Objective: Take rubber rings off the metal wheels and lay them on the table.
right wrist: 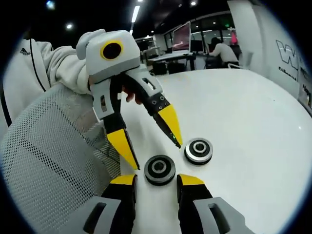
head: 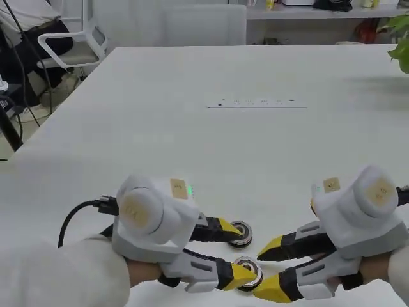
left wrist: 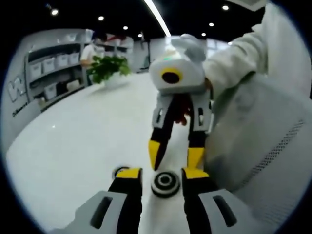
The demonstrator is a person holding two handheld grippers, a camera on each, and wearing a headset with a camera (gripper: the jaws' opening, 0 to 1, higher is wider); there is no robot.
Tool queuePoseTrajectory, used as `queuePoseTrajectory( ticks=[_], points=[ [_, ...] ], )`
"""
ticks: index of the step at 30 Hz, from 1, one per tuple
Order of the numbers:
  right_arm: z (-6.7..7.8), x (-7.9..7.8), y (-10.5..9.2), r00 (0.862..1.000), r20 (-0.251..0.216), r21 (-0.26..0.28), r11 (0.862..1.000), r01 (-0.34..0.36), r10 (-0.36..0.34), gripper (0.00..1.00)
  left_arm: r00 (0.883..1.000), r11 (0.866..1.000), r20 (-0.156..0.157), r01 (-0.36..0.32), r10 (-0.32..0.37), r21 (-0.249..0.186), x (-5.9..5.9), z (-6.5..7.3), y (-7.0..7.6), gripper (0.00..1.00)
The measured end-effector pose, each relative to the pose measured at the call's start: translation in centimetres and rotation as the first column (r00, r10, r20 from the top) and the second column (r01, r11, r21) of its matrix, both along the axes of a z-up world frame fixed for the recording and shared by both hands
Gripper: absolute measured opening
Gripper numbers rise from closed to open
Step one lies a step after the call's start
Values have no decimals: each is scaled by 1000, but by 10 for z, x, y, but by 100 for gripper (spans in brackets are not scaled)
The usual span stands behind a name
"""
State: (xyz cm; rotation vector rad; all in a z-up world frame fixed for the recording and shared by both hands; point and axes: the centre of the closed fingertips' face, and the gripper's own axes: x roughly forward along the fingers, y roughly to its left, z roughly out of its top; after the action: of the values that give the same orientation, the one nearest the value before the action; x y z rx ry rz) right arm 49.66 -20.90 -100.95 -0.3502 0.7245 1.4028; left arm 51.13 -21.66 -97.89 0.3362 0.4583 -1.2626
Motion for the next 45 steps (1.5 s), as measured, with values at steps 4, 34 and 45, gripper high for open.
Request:
queuePoseTrajectory(
  ticks=[4, 34, 45],
  points=[
    [-4, 2, -2, 1000, 27, -26, 1000, -8, 8, 27, 1000, 999, 13, 12, -13, 33, -2, -9, -3, 27],
    [-9, 2, -4, 999, 36, -41, 999, -16, 17, 18, 998, 998, 1, 60, -60, 31, -5, -20, 0, 14],
    [-12, 5, -9, 996, 79, -83, 996, -39, 46, 5, 998, 998, -1, 57, -57, 27, -4, -21, 0, 14]
  ],
)
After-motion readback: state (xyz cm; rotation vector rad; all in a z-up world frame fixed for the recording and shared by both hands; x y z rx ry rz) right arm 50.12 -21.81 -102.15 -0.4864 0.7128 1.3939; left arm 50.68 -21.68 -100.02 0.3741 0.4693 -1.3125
